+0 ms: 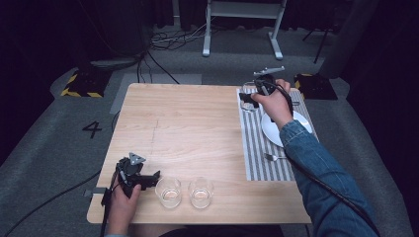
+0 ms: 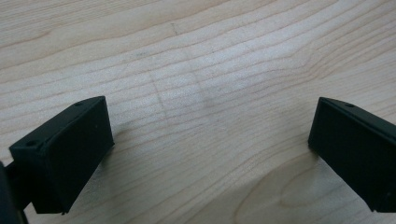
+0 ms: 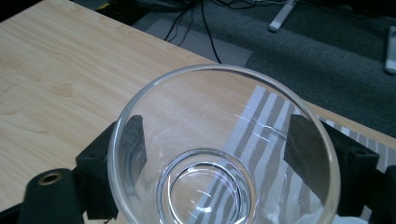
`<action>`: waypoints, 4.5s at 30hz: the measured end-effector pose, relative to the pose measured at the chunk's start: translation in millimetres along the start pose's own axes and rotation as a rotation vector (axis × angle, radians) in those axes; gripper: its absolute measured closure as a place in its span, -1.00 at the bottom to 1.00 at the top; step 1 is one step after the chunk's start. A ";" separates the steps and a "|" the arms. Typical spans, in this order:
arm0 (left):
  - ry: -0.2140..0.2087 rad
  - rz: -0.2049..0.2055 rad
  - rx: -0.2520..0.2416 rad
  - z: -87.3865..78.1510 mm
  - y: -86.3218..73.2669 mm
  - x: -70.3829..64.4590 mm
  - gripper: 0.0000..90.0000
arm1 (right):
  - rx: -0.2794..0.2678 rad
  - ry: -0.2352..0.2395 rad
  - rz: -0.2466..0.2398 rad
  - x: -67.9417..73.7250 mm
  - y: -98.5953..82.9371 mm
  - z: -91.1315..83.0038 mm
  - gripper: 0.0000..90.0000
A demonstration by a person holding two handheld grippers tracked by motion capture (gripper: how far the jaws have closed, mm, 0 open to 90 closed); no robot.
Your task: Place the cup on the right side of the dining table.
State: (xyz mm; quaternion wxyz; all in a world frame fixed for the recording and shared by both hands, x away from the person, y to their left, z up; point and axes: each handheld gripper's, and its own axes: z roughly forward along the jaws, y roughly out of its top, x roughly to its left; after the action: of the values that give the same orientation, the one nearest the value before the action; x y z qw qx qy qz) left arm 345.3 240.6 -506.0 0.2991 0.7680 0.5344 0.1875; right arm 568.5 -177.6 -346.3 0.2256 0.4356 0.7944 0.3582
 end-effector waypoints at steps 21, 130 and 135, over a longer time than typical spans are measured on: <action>0.000 0.000 0.001 -0.2 -0.1 0.1 -1.00 | 0.027 -0.100 0.074 -37.2 22.5 49.9 -0.59; 0.000 0.000 0.001 -0.2 -0.1 0.0 -1.00 | 0.029 -0.003 0.070 -61.5 -67.1 -92.4 -0.58; 0.002 0.002 0.001 -0.7 -0.4 -0.1 -1.00 | 0.033 0.009 0.056 -60.9 -78.4 -104.2 -0.58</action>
State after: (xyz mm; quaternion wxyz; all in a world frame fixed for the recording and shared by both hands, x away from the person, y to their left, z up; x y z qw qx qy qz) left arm 344.6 240.8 -505.7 0.2976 0.7687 0.5339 0.1884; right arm 488.6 -296.9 -336.7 0.2046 0.4596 0.7888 0.3531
